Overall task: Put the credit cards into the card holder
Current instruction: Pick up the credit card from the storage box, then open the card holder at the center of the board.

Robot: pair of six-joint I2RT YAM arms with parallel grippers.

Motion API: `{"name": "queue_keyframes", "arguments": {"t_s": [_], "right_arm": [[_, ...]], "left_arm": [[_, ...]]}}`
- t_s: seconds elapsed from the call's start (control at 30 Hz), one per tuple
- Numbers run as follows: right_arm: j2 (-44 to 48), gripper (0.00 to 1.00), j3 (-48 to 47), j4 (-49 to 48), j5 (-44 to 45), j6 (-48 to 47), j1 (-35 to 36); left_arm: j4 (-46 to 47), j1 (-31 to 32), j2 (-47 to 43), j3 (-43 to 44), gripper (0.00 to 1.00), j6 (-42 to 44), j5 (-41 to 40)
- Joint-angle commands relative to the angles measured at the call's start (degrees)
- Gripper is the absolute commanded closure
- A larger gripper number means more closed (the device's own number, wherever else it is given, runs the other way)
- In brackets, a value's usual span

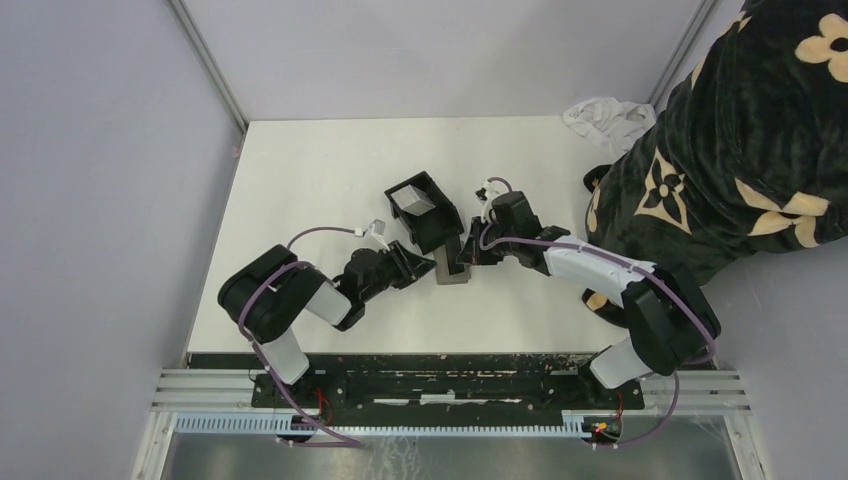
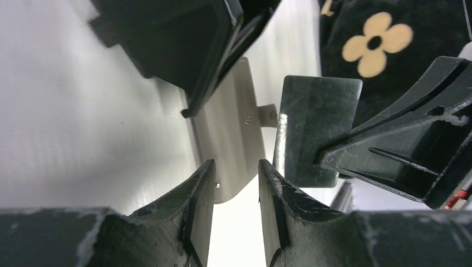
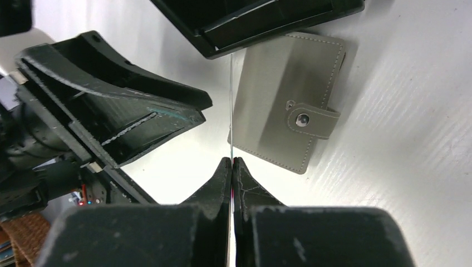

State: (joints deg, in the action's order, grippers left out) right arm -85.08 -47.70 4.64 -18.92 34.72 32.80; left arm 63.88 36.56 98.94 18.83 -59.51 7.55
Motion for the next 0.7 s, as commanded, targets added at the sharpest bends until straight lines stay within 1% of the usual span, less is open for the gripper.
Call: {"name": "queue_keyframes", "arguments": {"t_s": [0.0, 0.23, 0.47, 0.67], "right_arm": [[-3.5, 0.99, -6.0, 5.5, 3.5, -2.1, 1.5], [-8.9, 0.99, -12.1, 12.6, 7.0, -2.2, 1.8], [-10.0, 0.99, -16.5, 18.8, 10.5, -3.4, 1.7], [-10.1, 0.99, -18.4, 22.8, 12.2, -4.5, 0.9]], "left_arm": [[-7.7, -0.1, -3.4, 2.5, 0.59, 7.3, -4.3], [-15.1, -0.2, -4.4, 5.0, 0.62, 11.2, -6.4], [-20.1, -0.2, -5.1, 6.8, 0.65, 14.2, -7.9], [-21.6, -0.2, -4.2, 8.1, 0.66, 15.0, -7.9]]}}
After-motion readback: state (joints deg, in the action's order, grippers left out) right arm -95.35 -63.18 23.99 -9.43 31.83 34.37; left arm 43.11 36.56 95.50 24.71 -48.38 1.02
